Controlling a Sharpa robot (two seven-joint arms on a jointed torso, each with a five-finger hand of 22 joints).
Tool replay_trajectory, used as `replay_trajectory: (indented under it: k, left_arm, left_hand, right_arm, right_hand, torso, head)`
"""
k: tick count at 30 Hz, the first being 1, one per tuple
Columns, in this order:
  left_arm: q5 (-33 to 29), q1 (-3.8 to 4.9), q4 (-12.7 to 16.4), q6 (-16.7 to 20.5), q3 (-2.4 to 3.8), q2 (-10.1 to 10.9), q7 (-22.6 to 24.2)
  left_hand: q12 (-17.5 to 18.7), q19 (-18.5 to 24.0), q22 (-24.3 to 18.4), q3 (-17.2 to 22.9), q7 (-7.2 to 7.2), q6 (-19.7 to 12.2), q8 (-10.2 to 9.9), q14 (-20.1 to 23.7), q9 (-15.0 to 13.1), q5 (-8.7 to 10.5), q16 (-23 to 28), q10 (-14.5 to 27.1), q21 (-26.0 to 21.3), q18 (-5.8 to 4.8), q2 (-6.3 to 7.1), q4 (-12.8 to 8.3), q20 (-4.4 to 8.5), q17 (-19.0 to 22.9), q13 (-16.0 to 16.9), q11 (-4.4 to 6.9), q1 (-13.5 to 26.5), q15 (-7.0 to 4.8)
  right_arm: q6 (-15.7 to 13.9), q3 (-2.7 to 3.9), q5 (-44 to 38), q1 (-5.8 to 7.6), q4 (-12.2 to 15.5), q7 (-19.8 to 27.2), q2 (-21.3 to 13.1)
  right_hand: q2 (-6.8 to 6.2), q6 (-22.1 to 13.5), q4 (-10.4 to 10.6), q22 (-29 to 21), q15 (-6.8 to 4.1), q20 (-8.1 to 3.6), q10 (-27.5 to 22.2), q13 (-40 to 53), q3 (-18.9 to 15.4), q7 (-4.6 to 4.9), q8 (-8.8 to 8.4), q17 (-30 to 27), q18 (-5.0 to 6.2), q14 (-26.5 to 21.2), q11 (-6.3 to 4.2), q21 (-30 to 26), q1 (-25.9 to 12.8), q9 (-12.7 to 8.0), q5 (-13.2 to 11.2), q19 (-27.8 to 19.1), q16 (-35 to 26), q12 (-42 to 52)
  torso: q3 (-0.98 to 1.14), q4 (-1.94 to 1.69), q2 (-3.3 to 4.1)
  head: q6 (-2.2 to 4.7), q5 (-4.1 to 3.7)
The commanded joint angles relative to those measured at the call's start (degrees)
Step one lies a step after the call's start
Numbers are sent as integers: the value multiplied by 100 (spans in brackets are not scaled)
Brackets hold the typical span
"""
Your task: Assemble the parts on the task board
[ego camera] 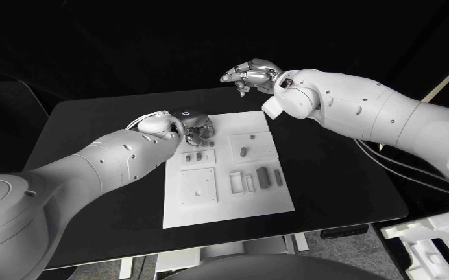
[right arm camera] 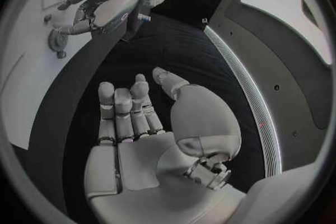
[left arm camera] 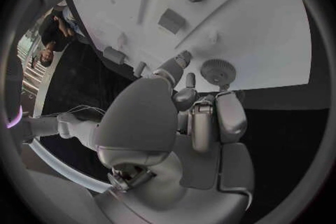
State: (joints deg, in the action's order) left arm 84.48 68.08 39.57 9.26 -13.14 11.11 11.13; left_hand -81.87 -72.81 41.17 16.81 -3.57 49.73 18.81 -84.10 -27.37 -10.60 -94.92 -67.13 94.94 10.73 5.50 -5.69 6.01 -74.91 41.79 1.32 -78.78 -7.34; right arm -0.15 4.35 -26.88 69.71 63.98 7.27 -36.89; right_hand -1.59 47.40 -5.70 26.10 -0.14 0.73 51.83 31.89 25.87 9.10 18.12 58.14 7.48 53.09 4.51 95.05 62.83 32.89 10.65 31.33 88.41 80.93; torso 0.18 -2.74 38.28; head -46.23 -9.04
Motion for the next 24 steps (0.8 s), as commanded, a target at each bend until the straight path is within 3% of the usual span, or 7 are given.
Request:
replay_trajectory:
  k: [1, 12, 24]
  left_arm:
    - [-11, -25, -24, -118, 1, -33, 32]
    - [-31, -55, -103, -125, 1, -83, 35]
    - [-64, -86, -196, -103, 3, -133, 36]
  left_hand:
    - [22, 13, 10, 26, 31, -2, 18, -1307, -2, -1, -881, 115, 807, 427, -15, 13, -23, -1621, 8, -55, -7, 14]
    - [20, 15, 12, 33, 29, -2, 19, -1313, -2, -2, -882, 126, 806, 427, -25, 23, -24, -1633, 11, -61, 2, 15]
    - [15, 18, 16, 48, 25, -1, 20, -1312, -3, -3, -881, 140, 805, 427, -52, 41, -26, -1634, 17, -68, 16, 16]
  right_arm:
    - [12, 3, -42, 8, 20, 41, 8]
    - [8, 3, -43, 12, 14, 43, 27]
    - [-4, 3, -43, 36, 63, 38, 13]
  right_hand:
    - [2, -21, 13, 2, -38, -6, -31, 9, 21, 31, 40, 8, 17, 3, -3, 617, -70, -1, -19, -28, 35, 39]
    - [1, -21, 13, 2, -38, -6, -31, 9, 21, 31, 40, 9, 17, 4, -3, 617, -72, -1, -19, -28, 36, 40]
    - [1, -21, 13, 3, -38, -6, -30, 9, 22, 31, 41, 9, 17, 5, -3, 618, -74, -1, -19, -27, 36, 41]
  torso:
    - [-1, 2, -2]
    - [-3, -12, -14]
    - [-5, 3, 6]
  head:
    - [-17, -8]
    - [-35, -40]
    - [-38, -57]
